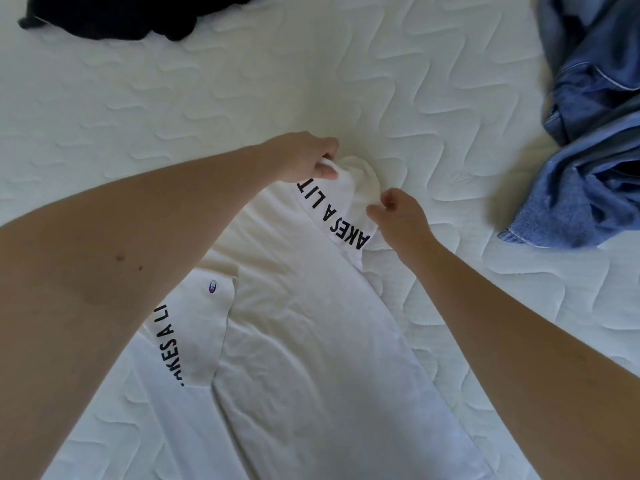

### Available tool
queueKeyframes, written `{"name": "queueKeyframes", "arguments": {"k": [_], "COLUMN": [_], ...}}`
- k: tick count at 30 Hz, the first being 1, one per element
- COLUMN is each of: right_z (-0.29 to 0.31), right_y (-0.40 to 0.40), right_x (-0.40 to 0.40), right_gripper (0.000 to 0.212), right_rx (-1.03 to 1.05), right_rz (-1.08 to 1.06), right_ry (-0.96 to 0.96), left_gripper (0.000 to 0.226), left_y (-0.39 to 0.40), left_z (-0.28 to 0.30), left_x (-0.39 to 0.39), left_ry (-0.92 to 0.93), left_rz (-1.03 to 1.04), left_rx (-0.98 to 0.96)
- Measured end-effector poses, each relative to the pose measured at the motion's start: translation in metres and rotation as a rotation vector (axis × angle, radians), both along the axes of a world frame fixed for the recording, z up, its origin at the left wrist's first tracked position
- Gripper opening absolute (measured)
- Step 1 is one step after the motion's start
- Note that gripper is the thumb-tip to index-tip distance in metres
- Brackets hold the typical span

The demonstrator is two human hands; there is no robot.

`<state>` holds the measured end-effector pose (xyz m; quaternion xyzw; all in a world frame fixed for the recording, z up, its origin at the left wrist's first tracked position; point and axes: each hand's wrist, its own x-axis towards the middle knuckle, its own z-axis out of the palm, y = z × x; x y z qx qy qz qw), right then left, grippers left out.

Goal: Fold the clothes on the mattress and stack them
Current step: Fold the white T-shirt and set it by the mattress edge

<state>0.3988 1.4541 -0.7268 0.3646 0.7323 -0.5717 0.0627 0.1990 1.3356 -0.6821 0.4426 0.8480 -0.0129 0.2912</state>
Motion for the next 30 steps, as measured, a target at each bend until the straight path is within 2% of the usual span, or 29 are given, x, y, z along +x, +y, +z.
{"name": "queueKeyframes", "arguments": {"k": [3,5,7,10,12,14,17,19,21,24,28,30], "right_z": [0.006,0.006,0.002,-0.007,-0.011,-0.015,-0.018,-0.019,-0.018,-0.021,-0.03,-0.032], "right_y": [0.006,0.009,0.012,0.015,0.018,0.019,0.02,0.02,0.021,0.022,0.033,0.038], "right_x": [0.017,0.027,0.037,0.046,0.048,0.048,0.05,0.049,0.046,0.045,0.057,0.063], "right_gripper": [0.026,0.026,0.023,0.026,0.032,0.034,0.011,0.022,0.029,0.02,0.025,0.028], "right_rx": [0.027,0.04,0.026,-0.01,0.021,0.025,-0.003,-0.011,-0.003,-0.057,-0.347,-0.473], "right_rz": [-0.084,-0.114,-0.12,-0.035,0.091,0.189,0.226,0.236,0.254,0.245,-0.094,-0.191], "right_ry": [0.123,0.151,0.124,0.025,-0.035,-0.081,-0.163,-0.207,-0.259,-0.265,-0.155,-0.108], "left_gripper": [0.028,0.02,0.016,0.035,0.041,0.038,0.041,0.045,0.039,0.026,0.016,0.018], "left_y": [0.002,0.006,0.009,0.021,0.032,0.042,0.051,0.056,0.062,0.069,0.077,0.082], "left_z": [-0.002,-0.005,-0.008,-0.009,-0.008,-0.008,-0.007,-0.007,-0.011,-0.02,-0.016,-0.01], "left_x": [0.002,0.006,0.01,0.018,0.02,0.018,0.016,0.017,0.021,0.022,0.015,0.012], "left_ry": [0.013,0.0,-0.017,-0.212,-0.218,-0.164,-0.154,-0.139,-0.106,-0.104,-0.143,-0.125], "left_rz": [-0.005,0.04,0.098,0.217,0.275,0.203,0.043,0.002,-0.039,-0.003,0.116,0.092], "left_rx": [0.086,0.149,0.111,-0.026,-0.08,-0.137,-0.255,-0.311,-0.349,-0.234,0.073,0.145]}}
